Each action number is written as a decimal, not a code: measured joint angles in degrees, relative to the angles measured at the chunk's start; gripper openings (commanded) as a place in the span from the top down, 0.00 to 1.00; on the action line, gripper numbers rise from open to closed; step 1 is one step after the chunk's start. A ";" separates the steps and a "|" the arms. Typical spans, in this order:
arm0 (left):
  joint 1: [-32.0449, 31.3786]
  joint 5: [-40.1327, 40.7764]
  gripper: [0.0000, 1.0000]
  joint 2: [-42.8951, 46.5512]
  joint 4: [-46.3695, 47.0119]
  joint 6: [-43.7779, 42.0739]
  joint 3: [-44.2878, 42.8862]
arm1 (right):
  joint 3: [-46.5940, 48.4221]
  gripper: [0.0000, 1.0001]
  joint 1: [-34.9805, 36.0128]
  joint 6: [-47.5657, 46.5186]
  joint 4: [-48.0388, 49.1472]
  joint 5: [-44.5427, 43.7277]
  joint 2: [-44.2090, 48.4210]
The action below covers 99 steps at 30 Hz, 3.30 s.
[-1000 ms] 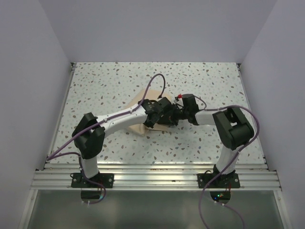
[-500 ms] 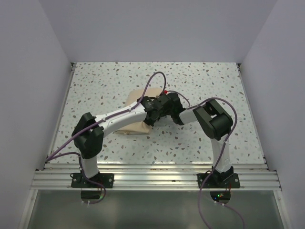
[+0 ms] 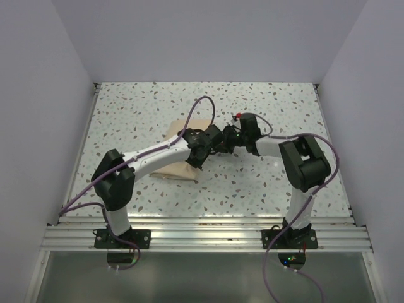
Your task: Prepare the surgical pack
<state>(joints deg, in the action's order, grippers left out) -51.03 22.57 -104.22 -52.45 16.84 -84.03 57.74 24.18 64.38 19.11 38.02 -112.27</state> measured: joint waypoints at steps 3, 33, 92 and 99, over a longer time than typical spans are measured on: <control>1.14 -1.36 1.00 1.57 0.66 0.35 1.84 | 0.92 0.88 -4.07 -7.39 -9.03 0.26 4.20; 9.97 -6.54 0.36 -15.12 3.45 0.31 -16.92 | 1.55 0.89 -7.37 -17.53 -20.96 3.69 7.98; 12.11 -11.61 0.43 -11.74 1.09 -1.09 -18.62 | 21.33 1.00 2.84 -1.51 -9.81 -5.27 -13.05; 16.02 -13.16 0.56 -1.40 2.95 0.52 -15.45 | 17.64 1.00 -5.92 -12.50 -21.88 -4.35 -2.23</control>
<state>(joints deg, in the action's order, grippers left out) -35.00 9.41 -105.62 -49.50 17.37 -99.48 75.37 18.26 51.88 -2.76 33.67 -114.50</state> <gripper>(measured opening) 0.484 0.008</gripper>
